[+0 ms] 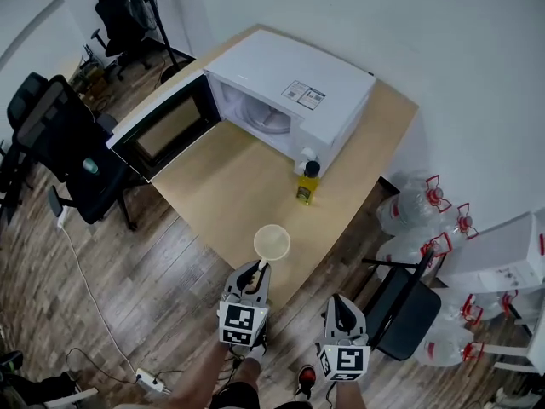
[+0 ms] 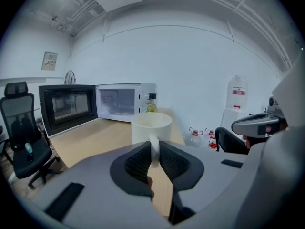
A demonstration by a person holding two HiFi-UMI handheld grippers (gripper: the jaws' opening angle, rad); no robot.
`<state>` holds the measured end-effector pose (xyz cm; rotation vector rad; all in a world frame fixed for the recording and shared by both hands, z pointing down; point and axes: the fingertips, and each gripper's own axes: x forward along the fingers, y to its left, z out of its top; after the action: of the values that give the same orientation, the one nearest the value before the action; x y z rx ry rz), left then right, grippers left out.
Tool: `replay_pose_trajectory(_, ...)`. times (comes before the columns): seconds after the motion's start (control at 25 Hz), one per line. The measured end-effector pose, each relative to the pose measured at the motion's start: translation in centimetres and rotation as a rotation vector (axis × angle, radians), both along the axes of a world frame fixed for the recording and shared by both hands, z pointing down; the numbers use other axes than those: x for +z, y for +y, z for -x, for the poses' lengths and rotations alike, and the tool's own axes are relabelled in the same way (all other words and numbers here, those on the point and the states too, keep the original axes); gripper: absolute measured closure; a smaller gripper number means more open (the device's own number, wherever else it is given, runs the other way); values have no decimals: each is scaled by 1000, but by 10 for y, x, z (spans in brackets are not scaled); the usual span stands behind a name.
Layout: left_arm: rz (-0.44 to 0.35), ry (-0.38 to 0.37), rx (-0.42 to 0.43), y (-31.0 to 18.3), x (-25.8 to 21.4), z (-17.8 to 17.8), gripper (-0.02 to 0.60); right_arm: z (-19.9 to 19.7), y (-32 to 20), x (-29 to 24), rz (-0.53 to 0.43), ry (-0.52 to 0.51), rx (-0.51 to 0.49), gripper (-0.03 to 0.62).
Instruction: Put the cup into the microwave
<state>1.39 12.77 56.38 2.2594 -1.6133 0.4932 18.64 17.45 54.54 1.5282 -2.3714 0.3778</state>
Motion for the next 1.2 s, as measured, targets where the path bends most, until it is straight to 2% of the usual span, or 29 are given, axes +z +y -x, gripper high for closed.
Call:
replay_pose_trajectory(0.56,-97,-2,-14,-11,-96,59,515,68,-41,-74,-123,-9,-51,577)
replay_pose_trajectory(1.2,-149,-32,-4,-35,-140,118,515,148,-82,-112,-201,-43,-107,577)
